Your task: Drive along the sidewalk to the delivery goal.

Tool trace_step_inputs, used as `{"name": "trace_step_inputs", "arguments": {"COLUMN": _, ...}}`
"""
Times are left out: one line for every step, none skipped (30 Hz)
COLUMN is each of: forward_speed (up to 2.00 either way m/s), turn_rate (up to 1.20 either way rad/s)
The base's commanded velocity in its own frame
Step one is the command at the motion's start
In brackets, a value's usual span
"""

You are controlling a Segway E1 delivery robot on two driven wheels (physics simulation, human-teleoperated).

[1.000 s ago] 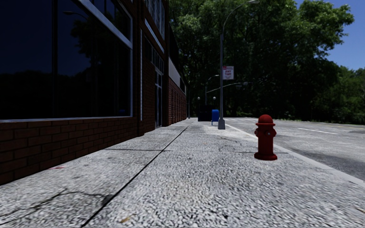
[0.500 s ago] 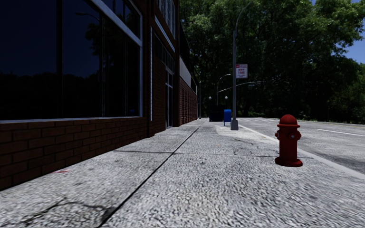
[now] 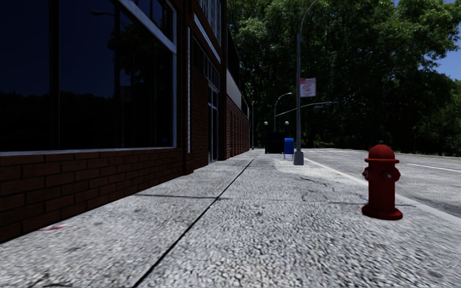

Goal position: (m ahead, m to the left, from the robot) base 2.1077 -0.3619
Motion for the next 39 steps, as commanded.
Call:
{"name": "trace_step_inputs", "arguments": {"forward_speed": 0.68, "turn_rate": 0.0}}
{"name": "trace_step_inputs", "arguments": {"forward_speed": 0.68, "turn_rate": 0.0}}
{"name": "trace_step_inputs", "arguments": {"forward_speed": 0.68, "turn_rate": 0.0}}
{"name": "trace_step_inputs", "arguments": {"forward_speed": 0.68, "turn_rate": 0.0}}
{"name": "trace_step_inputs", "arguments": {"forward_speed": 0.68, "turn_rate": 0.0}}
{"name": "trace_step_inputs", "arguments": {"forward_speed": 0.68, "turn_rate": 0.0}}
{"name": "trace_step_inputs", "arguments": {"forward_speed": 0.68, "turn_rate": 0.0}}
{"name": "trace_step_inputs", "arguments": {"forward_speed": 0.68, "turn_rate": 0.0}}
{"name": "trace_step_inputs", "arguments": {"forward_speed": 0.68, "turn_rate": 0.0}}
{"name": "trace_step_inputs", "arguments": {"forward_speed": 0.68, "turn_rate": -0.45}}
{"name": "trace_step_inputs", "arguments": {"forward_speed": 0.68, "turn_rate": -0.86}}
{"name": "trace_step_inputs", "arguments": {"forward_speed": 0.68, "turn_rate": -0.95}}
{"name": "trace_step_inputs", "arguments": {"forward_speed": 0.68, "turn_rate": -0.53}}
{"name": "trace_step_inputs", "arguments": {"forward_speed": 0.68, "turn_rate": -0.07}}
{"name": "trace_step_inputs", "arguments": {"forward_speed": 0.68, "turn_rate": 0.0}}
{"name": "trace_step_inputs", "arguments": {"forward_speed": 0.68, "turn_rate": 0.0}}
{"name": "trace_step_inputs", "arguments": {"forward_speed": 0.68, "turn_rate": 0.0}}
{"name": "trace_step_inputs", "arguments": {"forward_speed": 0.68, "turn_rate": 0.0}}
{"name": "trace_step_inputs", "arguments": {"forward_speed": 0.68, "turn_rate": 0.0}}
{"name": "trace_step_inputs", "arguments": {"forward_speed": 0.68, "turn_rate": 0.0}}
{"name": "trace_step_inputs", "arguments": {"forward_speed": 0.68, "turn_rate": 0.0}}
{"name": "trace_step_inputs", "arguments": {"forward_speed": 0.68, "turn_rate": 0.0}}
{"name": "trace_step_inputs", "arguments": {"forward_speed": 0.68, "turn_rate": 0.0}}
{"name": "trace_step_inputs", "arguments": {"forward_speed": 0.68, "turn_rate": 0.0}}
{"name": "trace_step_inputs", "arguments": {"forward_speed": 0.68, "turn_rate": 0.0}}
{"name": "trace_step_inputs", "arguments": {"forward_speed": 0.68, "turn_rate": 0.0}}
{"name": "trace_step_inputs", "arguments": {"forward_speed": 0.68, "turn_rate": 0.0}}
{"name": "trace_step_inputs", "arguments": {"forward_speed": 0.68, "turn_rate": 0.0}}
{"name": "trace_step_inputs", "arguments": {"forward_speed": 0.68, "turn_rate": 0.0}}
{"name": "trace_step_inputs", "arguments": {"forward_speed": 0.68, "turn_rate": 0.0}}
{"name": "trace_step_inputs", "arguments": {"forward_speed": 0.68, "turn_rate": 0.0}}
{"name": "trace_step_inputs", "arguments": {"forward_speed": 0.68, "turn_rate": 0.0}}
{"name": "trace_step_inputs", "arguments": {"forward_speed": 0.68, "turn_rate": 0.0}}
{"name": "trace_step_inputs", "arguments": {"forward_speed": 0.68, "turn_rate": 0.0}}
{"name": "trace_step_inputs", "arguments": {"forward_speed": 0.68, "turn_rate": 0.0}}
{"name": "trace_step_inputs", "arguments": {"forward_speed": 0.68, "turn_rate": 0.0}}
{"name": "trace_step_inputs", "arguments": {"forward_speed": 0.68, "turn_rate": 0.0}}
{"name": "trace_step_inputs", "arguments": {"forward_speed": 0.68, "turn_rate": 0.0}}
{"name": "trace_step_inputs", "arguments": {"forward_speed": 0.68, "turn_rate": 0.0}}
